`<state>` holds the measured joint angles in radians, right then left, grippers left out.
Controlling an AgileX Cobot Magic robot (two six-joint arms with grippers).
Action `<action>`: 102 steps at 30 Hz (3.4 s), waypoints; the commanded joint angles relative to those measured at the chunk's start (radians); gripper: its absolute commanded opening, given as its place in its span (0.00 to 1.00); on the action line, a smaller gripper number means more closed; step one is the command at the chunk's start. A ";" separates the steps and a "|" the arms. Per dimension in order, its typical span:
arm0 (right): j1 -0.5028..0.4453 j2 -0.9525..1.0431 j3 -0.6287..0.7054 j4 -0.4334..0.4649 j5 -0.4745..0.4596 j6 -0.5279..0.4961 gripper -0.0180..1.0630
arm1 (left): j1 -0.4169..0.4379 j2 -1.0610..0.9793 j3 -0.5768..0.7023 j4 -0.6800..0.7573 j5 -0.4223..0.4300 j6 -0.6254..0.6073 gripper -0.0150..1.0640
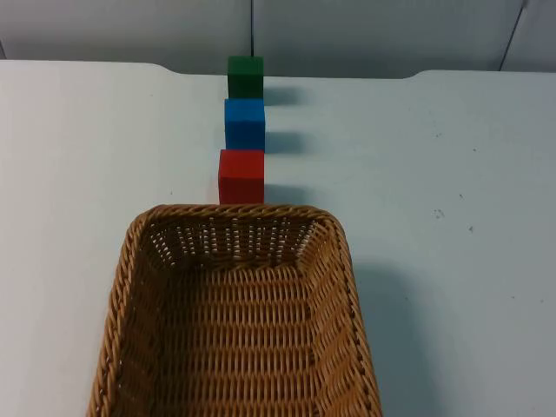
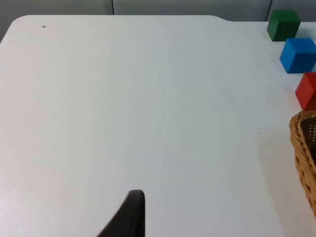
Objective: Pick up the basket with the left hand and place the blue cube into the basket with the right hand.
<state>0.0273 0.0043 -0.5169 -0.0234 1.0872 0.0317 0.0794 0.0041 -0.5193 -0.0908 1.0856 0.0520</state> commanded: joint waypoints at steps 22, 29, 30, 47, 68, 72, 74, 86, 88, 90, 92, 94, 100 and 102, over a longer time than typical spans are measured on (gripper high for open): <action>-0.007 -0.004 0.009 0.004 -0.009 -0.005 0.98 | -0.003 0.368 -0.169 -0.209 -0.116 0.114 0.98; -0.007 -0.004 0.009 0.004 -0.009 -0.005 0.98 | -0.003 0.530 -0.169 -0.291 -0.128 0.188 0.98; -0.007 -0.004 0.009 0.004 -0.009 -0.005 0.98 | -0.003 0.530 -0.169 -0.291 -0.128 0.188 0.98; -0.007 -0.004 0.009 0.004 -0.009 -0.005 0.98 | -0.003 0.998 -0.167 -0.532 -0.130 0.457 0.98; -0.007 -0.004 0.009 0.004 -0.009 -0.005 0.98 | -0.089 1.380 -0.155 -0.634 -0.318 0.552 0.98; -0.007 -0.004 0.009 0.004 -0.009 -0.005 0.98 | -0.178 1.431 -0.093 -0.681 -0.495 0.552 0.98; -0.007 -0.004 0.009 0.004 -0.009 -0.005 0.98 | -0.184 1.446 -0.084 -0.683 -0.506 0.552 0.98; -0.007 -0.004 0.009 0.004 -0.009 -0.005 0.98 | -0.191 1.603 -0.083 -0.741 -0.493 0.604 0.98; -0.007 -0.004 0.009 0.004 -0.009 -0.005 0.98 | -0.193 1.622 -0.080 -0.773 -0.476 0.624 0.98; -0.007 -0.004 0.009 0.004 -0.009 -0.005 0.98 | -0.201 1.624 -0.068 -0.805 -0.483 0.646 0.98; -0.007 -0.004 0.009 0.004 -0.009 -0.005 0.98 | -0.232 1.624 -0.023 -0.882 -0.536 0.698 0.98; -0.007 -0.004 0.009 0.004 -0.009 -0.005 0.98 | -0.254 1.624 0.000 -0.936 -0.562 0.733 0.98; -0.007 -0.004 0.009 0.004 -0.009 -0.005 0.98 | -0.320 1.626 0.073 -1.063 -0.643 0.828 0.98; -0.007 -0.004 0.009 0.004 -0.009 -0.005 0.98 | -0.322 1.634 0.076 -1.073 -0.645 0.832 0.98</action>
<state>0.0273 0.0043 -0.5169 -0.0234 1.0872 0.0317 -0.2343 1.6318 -0.4473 -1.1434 0.4515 0.8735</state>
